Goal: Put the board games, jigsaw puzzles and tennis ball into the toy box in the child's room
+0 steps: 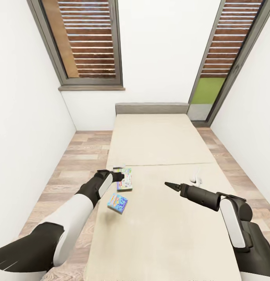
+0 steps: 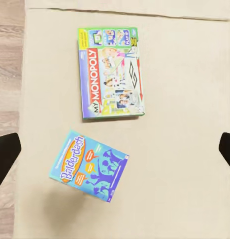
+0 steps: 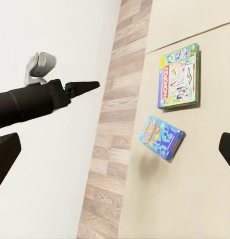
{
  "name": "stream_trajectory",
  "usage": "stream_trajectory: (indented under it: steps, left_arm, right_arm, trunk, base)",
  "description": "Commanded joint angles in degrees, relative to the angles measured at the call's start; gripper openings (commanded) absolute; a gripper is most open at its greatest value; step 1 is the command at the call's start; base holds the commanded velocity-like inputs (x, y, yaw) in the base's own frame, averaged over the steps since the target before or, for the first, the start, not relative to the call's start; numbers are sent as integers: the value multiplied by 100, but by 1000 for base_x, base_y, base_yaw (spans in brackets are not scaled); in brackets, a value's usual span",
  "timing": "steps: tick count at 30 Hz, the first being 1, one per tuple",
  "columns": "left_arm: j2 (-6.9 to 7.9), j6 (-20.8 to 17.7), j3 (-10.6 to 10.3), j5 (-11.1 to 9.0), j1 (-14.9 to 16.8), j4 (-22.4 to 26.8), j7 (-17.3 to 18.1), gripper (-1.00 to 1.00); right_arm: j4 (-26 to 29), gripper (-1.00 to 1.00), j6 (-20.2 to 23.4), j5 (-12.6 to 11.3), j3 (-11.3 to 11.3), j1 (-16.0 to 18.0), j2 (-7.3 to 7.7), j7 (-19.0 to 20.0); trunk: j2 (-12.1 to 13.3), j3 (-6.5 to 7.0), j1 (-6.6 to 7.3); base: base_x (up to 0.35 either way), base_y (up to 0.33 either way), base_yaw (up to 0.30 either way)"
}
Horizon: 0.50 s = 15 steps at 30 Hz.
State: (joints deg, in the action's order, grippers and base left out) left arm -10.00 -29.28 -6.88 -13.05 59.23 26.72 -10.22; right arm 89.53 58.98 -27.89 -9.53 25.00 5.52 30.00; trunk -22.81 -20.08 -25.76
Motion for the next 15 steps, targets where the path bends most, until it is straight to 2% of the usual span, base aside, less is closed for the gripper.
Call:
stream_trajectory:
  steps: [1, 6, 15]
  left_arm:
    - [0, -79, -20, -66, 92, 4, -50, 100]
    - [0, -480, 11, -69, 496, -19, -52, 100]
    - [0, -676, 106, -67, 717, -46, -59, 100]
  right_arm:
    - [3, 100, 25, 38, -8, 5, -1, 46]
    - [3, 100, 32, 38, -9, 5, -6, 35]
    - [11, 100, 34, 38, -6, 5, -7, 33]
  trunk:
    - [-11, -21, -3]
    - [-11, -68, -3]
    - [-11, -153, -3]
  base:
    - [0, 0, 0]
    - [0, 0, 0]
    - [0, 0, 0]
